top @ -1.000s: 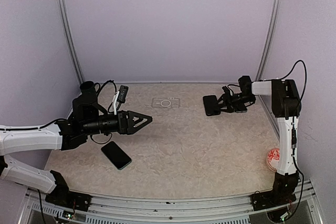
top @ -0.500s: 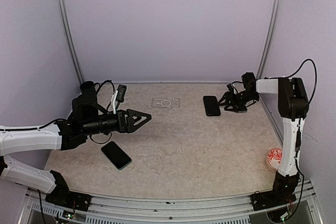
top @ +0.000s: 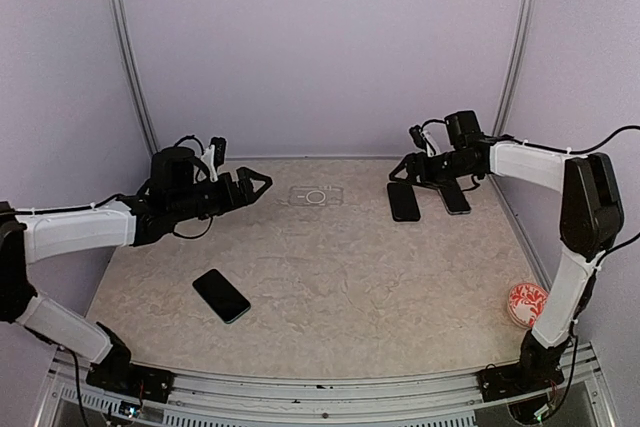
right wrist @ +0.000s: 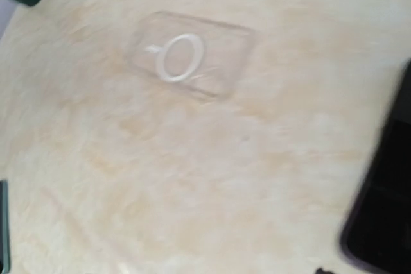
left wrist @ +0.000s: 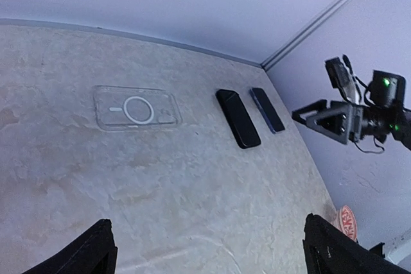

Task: Put the phone into the phone case
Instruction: Pick up the phone case from the center of the board.

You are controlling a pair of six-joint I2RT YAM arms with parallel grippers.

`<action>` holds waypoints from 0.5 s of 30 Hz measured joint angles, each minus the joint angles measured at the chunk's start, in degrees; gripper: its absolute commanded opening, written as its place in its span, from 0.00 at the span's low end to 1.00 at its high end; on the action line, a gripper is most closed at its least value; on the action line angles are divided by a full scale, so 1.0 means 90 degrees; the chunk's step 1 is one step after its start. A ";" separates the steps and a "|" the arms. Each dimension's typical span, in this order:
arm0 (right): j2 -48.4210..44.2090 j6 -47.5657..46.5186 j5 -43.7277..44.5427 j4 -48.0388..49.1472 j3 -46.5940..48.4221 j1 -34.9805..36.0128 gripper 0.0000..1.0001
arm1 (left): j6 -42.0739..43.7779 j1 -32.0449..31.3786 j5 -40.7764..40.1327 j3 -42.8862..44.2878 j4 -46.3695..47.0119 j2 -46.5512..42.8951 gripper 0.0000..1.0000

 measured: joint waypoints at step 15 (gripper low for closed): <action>-0.1054 0.0272 0.0716 0.0461 -0.1518 0.0780 0.71 | 0.0826 0.0313 -0.1705 0.3487 -0.1574 0.4005 0.86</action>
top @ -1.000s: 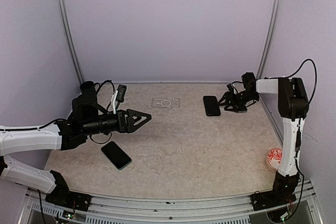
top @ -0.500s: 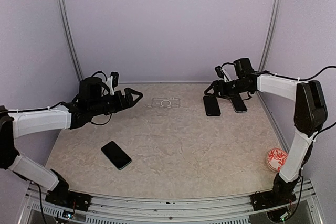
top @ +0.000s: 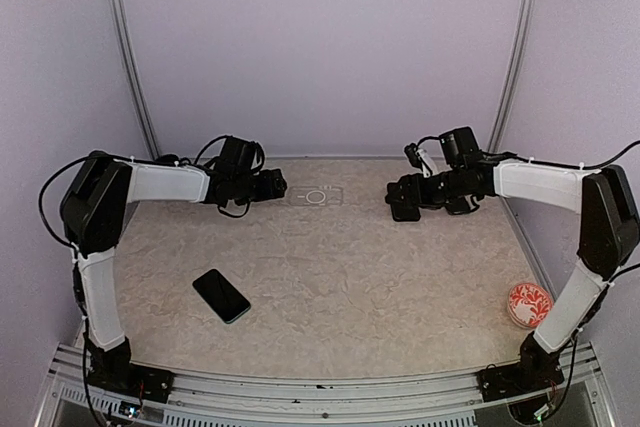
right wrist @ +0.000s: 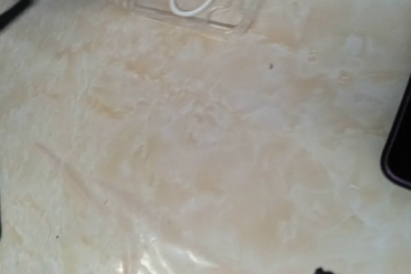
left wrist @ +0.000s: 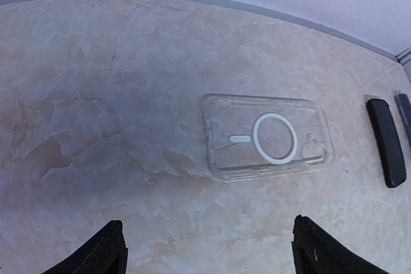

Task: Put the phone into the phone case
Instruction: Pick up the phone case from the center of the board.

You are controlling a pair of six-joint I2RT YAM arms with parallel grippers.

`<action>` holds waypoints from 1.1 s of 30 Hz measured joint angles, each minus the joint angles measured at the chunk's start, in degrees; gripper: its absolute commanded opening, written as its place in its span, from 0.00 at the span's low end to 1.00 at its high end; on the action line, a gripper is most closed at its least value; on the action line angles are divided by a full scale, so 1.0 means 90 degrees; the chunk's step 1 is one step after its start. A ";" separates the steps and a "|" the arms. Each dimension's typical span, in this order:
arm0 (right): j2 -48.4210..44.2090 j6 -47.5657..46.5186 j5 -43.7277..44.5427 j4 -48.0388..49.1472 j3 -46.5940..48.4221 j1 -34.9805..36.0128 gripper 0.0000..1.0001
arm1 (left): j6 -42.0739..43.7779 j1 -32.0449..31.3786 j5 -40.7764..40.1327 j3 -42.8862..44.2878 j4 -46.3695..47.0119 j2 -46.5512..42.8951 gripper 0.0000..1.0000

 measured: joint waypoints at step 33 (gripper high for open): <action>-0.0930 0.0049 0.0510 0.0070 -0.0656 0.0214 0.71 | 0.0410 -0.0282 -0.0894 0.2642 -0.1275 0.2436 0.60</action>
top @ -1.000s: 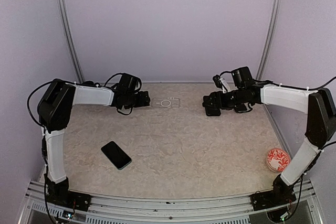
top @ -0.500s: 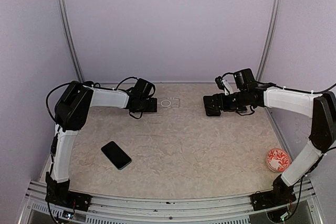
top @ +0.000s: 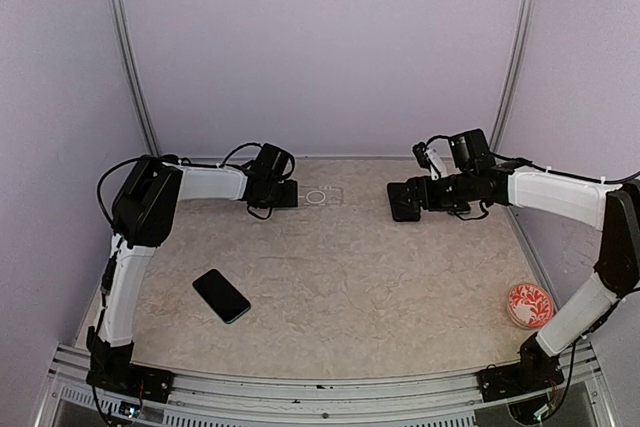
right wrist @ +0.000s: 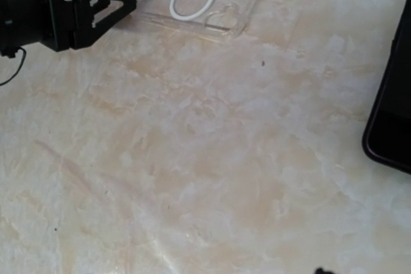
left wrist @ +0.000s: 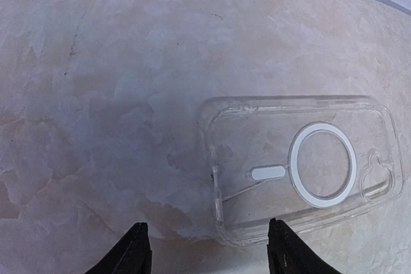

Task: Put the phone into the phone case
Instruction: Pick up the phone case from the center of the board.

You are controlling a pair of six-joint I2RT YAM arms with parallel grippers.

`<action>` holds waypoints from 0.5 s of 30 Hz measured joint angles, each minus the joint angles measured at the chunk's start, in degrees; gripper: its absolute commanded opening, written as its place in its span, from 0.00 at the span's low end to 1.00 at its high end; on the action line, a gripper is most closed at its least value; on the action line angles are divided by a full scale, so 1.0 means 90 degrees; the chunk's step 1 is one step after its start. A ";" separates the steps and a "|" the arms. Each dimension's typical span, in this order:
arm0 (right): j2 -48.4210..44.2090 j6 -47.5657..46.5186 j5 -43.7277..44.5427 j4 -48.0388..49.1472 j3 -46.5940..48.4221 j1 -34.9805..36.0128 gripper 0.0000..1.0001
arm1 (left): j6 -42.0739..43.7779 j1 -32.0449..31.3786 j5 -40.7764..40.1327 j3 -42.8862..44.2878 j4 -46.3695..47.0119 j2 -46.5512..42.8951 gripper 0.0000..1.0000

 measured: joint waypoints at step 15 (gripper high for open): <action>-0.0024 -0.0051 0.0044 -0.0022 -0.0078 0.0000 0.71 | 0.0012 0.0063 0.0032 0.0602 -0.0141 0.0500 0.34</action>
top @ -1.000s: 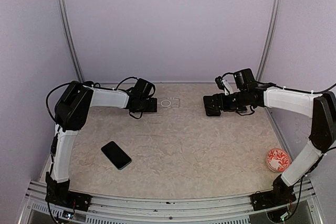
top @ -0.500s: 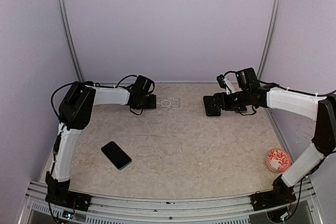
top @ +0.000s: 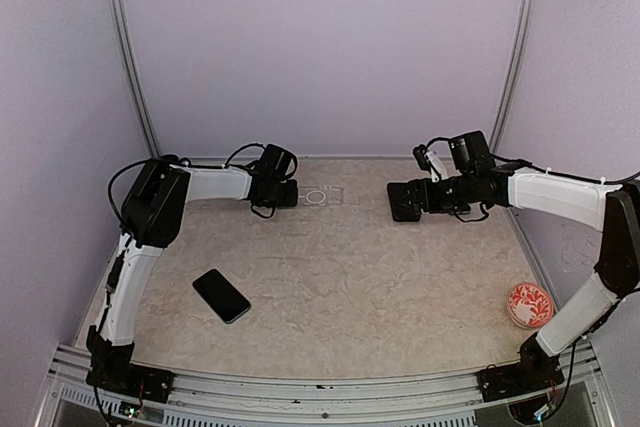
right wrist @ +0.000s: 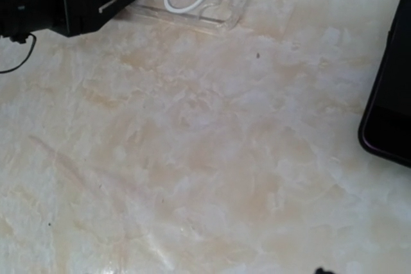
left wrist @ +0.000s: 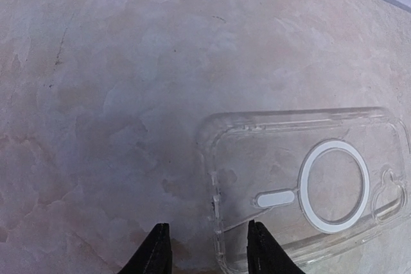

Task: Put the phone into the phone case
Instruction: Pick up the phone case from the center of the board.

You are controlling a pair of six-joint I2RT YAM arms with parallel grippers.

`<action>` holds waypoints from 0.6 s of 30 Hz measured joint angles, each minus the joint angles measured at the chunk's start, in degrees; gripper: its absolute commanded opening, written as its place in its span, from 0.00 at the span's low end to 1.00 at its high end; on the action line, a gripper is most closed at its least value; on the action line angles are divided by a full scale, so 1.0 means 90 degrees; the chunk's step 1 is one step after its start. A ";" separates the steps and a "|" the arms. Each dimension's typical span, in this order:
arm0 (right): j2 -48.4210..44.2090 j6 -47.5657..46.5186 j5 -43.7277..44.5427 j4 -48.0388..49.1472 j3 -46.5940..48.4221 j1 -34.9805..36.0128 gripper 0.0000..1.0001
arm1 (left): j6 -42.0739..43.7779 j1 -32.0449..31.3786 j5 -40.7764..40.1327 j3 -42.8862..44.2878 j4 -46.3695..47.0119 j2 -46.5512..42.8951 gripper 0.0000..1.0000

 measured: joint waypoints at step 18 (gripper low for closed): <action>0.0000 -0.0010 0.0015 0.0007 -0.0005 0.0000 0.71 | 0.0160 0.0000 -0.0143 0.0058 0.0019 0.0078 0.00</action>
